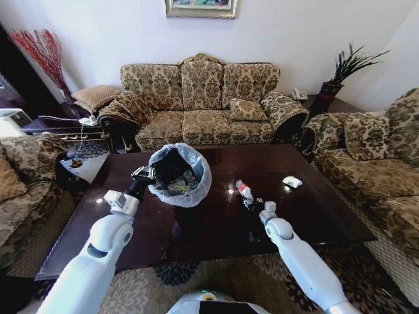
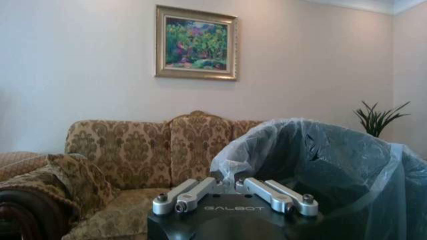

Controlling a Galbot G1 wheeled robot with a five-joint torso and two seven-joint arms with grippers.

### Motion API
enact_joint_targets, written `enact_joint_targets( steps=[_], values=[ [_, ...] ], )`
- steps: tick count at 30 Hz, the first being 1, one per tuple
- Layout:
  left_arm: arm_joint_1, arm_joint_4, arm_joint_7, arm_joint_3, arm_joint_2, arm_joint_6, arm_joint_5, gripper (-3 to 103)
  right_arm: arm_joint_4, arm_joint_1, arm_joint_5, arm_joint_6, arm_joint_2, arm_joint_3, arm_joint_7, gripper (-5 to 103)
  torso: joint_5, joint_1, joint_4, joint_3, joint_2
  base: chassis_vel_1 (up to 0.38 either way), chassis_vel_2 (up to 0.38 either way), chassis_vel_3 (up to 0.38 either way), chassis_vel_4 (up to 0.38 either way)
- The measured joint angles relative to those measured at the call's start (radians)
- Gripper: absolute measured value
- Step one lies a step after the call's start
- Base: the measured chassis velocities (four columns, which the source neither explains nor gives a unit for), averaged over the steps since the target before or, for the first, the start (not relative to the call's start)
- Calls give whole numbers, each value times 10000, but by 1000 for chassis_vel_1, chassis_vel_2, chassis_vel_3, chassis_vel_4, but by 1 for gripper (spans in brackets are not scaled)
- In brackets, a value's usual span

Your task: Move to the front of the table and place the trash on the table into the trash bin.

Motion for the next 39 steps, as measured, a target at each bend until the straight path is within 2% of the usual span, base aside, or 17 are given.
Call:
enact_joint_targets(
  steps=[2, 3, 7, 10, 11, 14, 16, 18, 19, 20, 22, 23, 25, 26, 29, 30, 39],
  values=[
    [3, -51, 1, -11, 13, 0, -94, 3, 377, -13, -22, 78, -34, 127, 255, 42, 1, 0, 0, 0, 0, 0, 0, 0, 0],
    [8, -73, 2, -17, 21, 0, -116, 3, 647, -20, -28, 100, -85, 190, 383, 36, 2, 0, 0, 0, 0, 0, 0, 0, 0],
    [27, -101, 13, -15, 28, 1, -131, 3, 1429, -20, 17, 136, -299, 362, 572, 32, 2, 0, 0, 0, 0, 0, 0, 0, 0],
    [48, -178, 80, 18, -38, 24, -130, 3, 2936, 141, 662, 7, -890, 649, 948, 24, -1, 0, -1, 0, 0, 0, 0, 0, 0],
    [48, -178, 80, 18, -38, 24, -130, 3, 2936, 141, 662, 7, -890, 649, 948, 24, -1, 0, -1, 0, 0, 0, 0, 0, 0],
    [40, -253, 96, 64, -58, 121, -129, 3, 4790, 871, 1591, -337, -1721, 616, 1482, 23, -1, 0, -2, 0, 0, 0, 0, 0, 0],
    [38, -261, 105, 80, -59, 151, -125, 3, 5200, 1140, 1870, -449, -1908, 514, 1598, 23, -1, 0, -1, -1, 0, 0, 0, 0, 0],
    [40, -304, 183, 150, -51, 282, -51, 3, 6329, 2199, 2945, -875, -2455, 15, 2003, 23, -1, -1, 0, -1, 0, 0, 0, 0, 0],
    [39, -313, 178, 199, -49, 328, -24, 3, 6719, 2593, 3399, -1088, -2604, -162, 2065, 23, -3, 0, 2, -1, 0, 0, 0, 0, 0],
    [39, -313, 178, 199, -49, 328, -24, 3, 6719, 2593, 3399, -1088, -2604, -162, 2065, 23, -3, 0, 2, -1, 0, 0, 0, 0, 0],
    [32, -343, 152, 275, -30, 445, -3, 3, 7485, 3415, 4551, -1545, -2934, -634, 2132, 23, -2, 0, 1, 0, 0, 0, 0, 0, 0],
    [32, -343, 152, 275, -30, 445, -3, 3, 7485, 3415, 4551, -1545, -2934, -634, 2132, 23, -2, 0, 1, 0, 0, 0, 0, 0, 0],
    [13, -351, 112, 310, 39, 536, -4, 3, 7975, 4022, 5310, -1735, -3202, -1188, 2184, 23, -2, 0, 0, -1, 0, 0, 0, 0, 0],
    [13, -351, 112, 310, 39, 536, -4, 3, 7975, 4022, 5310, -1735, -3202, -1188, 2184, 23, -2, 0, 0, -1, 0, 0, 0, 0, 0],
    [-68, -352, 47, 445, 215, 643, -53, 3, 8542, 4526, 5919, -1803, -3575, -2242, 2142, 23, -3, 0, 0, -1, 0, 0, 0, 0, 0],
    [-68, -352, 47, 445, 215, 643, -53, 3, 8542, 4526, 5919, -1803, -3575, -2242, 2142, 23, -3, 0, 0, -1, 0, 0, 0, 0, 0],
    [-182, -279, -81, 837, 505, 751, -118, 3, 8786, 5183, 5982, -1850, -3651, -4585, 2077, 23, -2, 0, -1, 0, 0, 0, 0, 0, 0]
  ],
)
